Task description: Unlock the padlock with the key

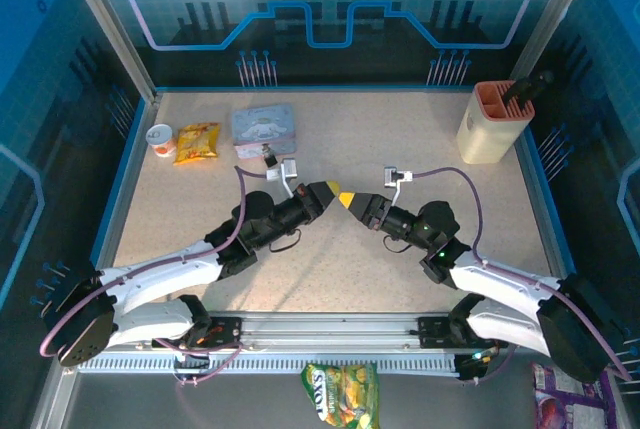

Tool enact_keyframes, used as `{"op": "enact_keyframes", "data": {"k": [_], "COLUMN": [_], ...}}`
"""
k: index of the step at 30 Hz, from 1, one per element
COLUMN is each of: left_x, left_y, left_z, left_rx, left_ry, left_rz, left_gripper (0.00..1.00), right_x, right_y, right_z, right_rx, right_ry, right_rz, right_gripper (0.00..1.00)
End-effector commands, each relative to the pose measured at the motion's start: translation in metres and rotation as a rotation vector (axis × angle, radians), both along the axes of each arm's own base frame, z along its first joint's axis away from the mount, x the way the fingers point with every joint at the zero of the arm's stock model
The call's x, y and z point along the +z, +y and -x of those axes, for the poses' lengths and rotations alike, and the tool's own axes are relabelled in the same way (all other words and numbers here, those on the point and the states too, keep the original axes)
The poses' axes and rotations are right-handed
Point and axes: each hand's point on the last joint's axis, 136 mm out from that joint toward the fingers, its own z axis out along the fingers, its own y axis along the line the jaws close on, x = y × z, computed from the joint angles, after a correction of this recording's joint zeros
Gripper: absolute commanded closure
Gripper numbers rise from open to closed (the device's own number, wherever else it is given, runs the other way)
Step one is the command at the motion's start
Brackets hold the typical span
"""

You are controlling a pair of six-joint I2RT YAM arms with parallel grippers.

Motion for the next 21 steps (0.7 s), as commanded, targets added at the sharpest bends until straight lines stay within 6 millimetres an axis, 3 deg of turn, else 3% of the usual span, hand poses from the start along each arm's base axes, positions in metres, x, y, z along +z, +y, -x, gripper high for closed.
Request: {"op": "enact_keyframes", "data": {"k": [1, 21], "left_x": [0.015, 0.002], "left_y": [0.008, -0.003], "left_z": [-0.006, -0.009], "left_rx": [0.041, 0.007], "left_ry": [-0.054, -0.02], "left_rz": [0.004, 0.037], "left_gripper": [1.0, 1.0], "right_x": [0.014, 0.026], "right_y": [-0.003, 0.0], "right_z": [0.0, 0.001], "right_rx": [-0.004, 0.006], "right_ry": [-0.03, -0.046], "right_rz": [-0.023, -0.053], "right_gripper": [0.82, 0.86]}}
